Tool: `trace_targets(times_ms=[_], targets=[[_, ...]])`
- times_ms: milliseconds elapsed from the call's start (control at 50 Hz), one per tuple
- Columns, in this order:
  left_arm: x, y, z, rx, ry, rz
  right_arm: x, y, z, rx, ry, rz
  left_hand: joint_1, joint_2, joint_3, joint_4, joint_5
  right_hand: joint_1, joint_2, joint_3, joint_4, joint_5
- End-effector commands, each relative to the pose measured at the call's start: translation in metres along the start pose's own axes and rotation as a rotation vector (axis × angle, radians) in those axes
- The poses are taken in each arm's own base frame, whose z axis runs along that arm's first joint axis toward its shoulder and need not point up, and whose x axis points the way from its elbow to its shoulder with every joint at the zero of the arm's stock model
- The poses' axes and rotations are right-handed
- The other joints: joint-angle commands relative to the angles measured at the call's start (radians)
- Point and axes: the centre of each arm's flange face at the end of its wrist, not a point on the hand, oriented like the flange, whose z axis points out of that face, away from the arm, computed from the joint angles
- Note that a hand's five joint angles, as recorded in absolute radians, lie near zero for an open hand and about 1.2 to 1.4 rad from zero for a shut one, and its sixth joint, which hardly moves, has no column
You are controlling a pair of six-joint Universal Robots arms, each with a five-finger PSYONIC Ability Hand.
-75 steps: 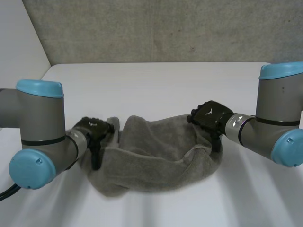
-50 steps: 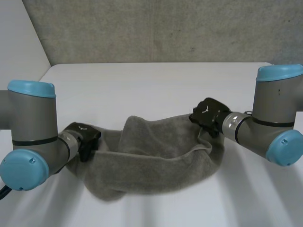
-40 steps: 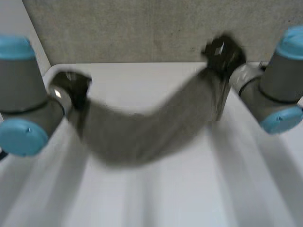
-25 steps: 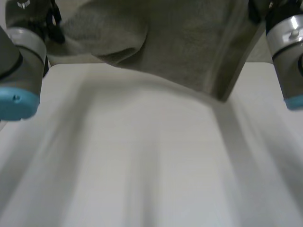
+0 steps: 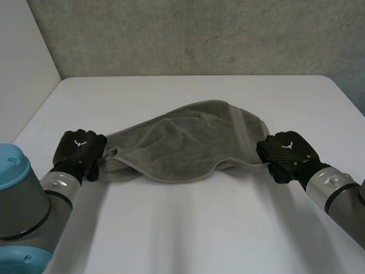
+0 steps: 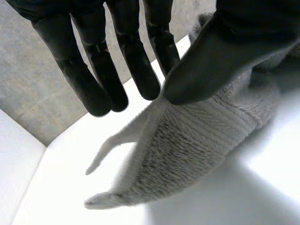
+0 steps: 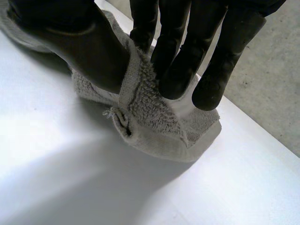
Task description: Fold the towel.
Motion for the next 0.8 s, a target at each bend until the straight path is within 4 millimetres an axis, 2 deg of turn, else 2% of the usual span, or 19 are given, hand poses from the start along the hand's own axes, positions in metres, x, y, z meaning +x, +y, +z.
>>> trace_targets(times_ms=[20,40,60,300,440,520,620,660,800], targets=[[-0.002,0.002,0.001,-0.01,-0.006,0.02,0.006,0.001,0.002,0.013,0.024,0.001,-0.753,-0.779,-0.802,-0.779,-0.949,0.069,0.083,0.072,0.063,0.058],[-0.001,0.003,-0.001,-0.015,0.0,0.022,0.007,0.002,0.002,0.012,0.028,0.002,-1.032,-1.058,-1.081,-1.058,-1.228,0.069,0.083,0.072,0.063,0.058],[0.001,0.005,-0.003,-0.024,0.005,0.025,0.007,0.002,0.002,0.012,0.028,0.002,-1.076,-1.102,-1.125,-1.101,-1.272,0.069,0.083,0.072,0.063,0.058],[0.014,0.013,-0.017,-0.035,0.045,0.031,0.01,0.01,0.002,0.004,0.044,0.01,-1.067,-1.093,-1.116,-1.093,-1.263,0.069,0.083,0.072,0.063,0.058],[0.046,0.006,-0.035,0.034,0.167,0.05,0.007,0.014,0.002,-0.006,0.037,0.013,-1.062,-1.088,-1.11,-1.087,-1.257,0.069,0.083,0.072,0.063,0.058],[0.05,0.004,-0.037,0.044,0.182,0.051,0.006,0.016,0.002,-0.013,0.033,0.017,-1.053,-1.079,-1.101,-1.078,-1.249,0.069,0.083,0.072,0.063,0.058],[0.053,0.007,-0.031,0.055,0.178,0.055,0.004,0.016,0.001,-0.014,0.03,0.016,-1.02,-1.046,-1.069,-1.046,-1.216,0.069,0.083,0.072,0.063,0.058],[0.055,0.011,-0.021,0.07,0.165,0.062,0.004,0.017,0.001,-0.016,0.029,0.016,-0.86,-0.886,-0.909,-0.885,-1.056,0.069,0.083,0.072,0.063,0.058],[0.054,0.015,0.001,0.067,0.134,0.056,0.002,0.019,0.002,-0.024,0.023,0.02,-0.654,-0.68,-0.702,-0.679,-0.849,0.069,0.083,0.072,0.063,0.058]])
